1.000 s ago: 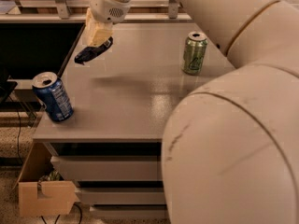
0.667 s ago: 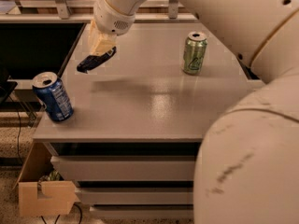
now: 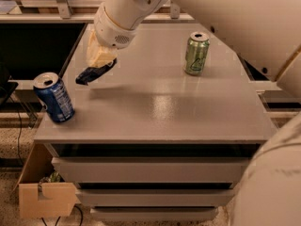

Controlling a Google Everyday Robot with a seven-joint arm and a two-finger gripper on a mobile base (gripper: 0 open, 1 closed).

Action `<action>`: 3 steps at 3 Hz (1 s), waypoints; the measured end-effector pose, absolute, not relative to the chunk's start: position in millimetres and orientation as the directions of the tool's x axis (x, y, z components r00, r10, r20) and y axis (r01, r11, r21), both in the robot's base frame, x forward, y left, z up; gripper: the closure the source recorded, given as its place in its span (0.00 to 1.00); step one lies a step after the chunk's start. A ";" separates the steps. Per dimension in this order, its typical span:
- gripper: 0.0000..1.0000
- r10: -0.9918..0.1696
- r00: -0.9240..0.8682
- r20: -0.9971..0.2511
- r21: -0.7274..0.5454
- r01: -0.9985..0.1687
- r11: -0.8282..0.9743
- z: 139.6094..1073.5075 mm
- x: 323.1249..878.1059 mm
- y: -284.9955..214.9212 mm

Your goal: Move rxbar blueberry near pepsi can

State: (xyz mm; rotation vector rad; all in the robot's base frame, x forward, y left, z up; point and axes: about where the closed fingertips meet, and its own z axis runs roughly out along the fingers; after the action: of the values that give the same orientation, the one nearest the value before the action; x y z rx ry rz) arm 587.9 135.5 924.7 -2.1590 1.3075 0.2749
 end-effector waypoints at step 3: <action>0.36 -0.719 0.504 -0.479 -0.384 -0.857 -0.345 927.3 557.8 144.8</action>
Offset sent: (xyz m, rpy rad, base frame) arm -0.0312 0.0059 0.0011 0.0256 0.0101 0.0034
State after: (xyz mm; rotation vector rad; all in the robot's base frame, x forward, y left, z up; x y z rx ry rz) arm 557.8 144.8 927.3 -2.1516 1.2856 0.2997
